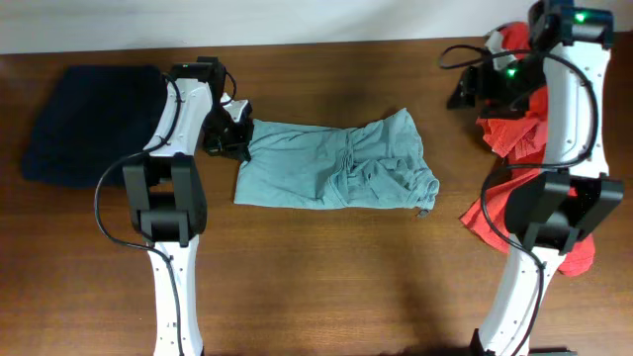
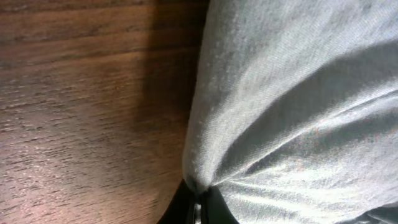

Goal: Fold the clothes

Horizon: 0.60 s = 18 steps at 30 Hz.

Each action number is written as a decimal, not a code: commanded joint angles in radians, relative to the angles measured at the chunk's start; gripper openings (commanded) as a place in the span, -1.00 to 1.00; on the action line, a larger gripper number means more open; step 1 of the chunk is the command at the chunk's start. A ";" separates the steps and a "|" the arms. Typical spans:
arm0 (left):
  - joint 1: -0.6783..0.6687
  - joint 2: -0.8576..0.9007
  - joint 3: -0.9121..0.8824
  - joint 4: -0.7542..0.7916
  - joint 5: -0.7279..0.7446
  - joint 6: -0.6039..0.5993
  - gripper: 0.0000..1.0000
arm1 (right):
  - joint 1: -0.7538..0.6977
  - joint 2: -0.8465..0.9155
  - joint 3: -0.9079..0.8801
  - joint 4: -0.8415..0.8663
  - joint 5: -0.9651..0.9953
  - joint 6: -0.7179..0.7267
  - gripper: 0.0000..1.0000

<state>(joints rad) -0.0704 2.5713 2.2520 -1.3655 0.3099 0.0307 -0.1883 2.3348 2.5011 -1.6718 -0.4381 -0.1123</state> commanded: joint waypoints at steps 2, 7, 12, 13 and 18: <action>0.012 0.032 -0.026 0.025 -0.116 0.016 -0.99 | 0.012 0.014 -0.055 0.016 0.002 -0.032 0.68; 0.011 0.032 -0.026 0.032 -0.116 0.016 -0.99 | 0.012 0.015 -0.237 0.115 -0.055 -0.087 0.75; 0.010 0.032 -0.026 0.039 -0.116 0.016 -0.99 | 0.012 0.015 -0.406 0.237 -0.132 -0.098 0.75; 0.010 0.032 -0.026 0.040 -0.116 0.016 -0.99 | 0.013 0.015 -0.430 0.256 -0.143 -0.098 0.75; 0.010 0.032 -0.026 0.046 -0.116 0.016 -0.98 | 0.013 0.015 -0.531 0.346 -0.205 -0.117 0.72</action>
<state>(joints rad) -0.0715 2.5710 2.2520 -1.3586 0.3035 0.0307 -0.1764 2.3405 2.0121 -1.3506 -0.5617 -0.1947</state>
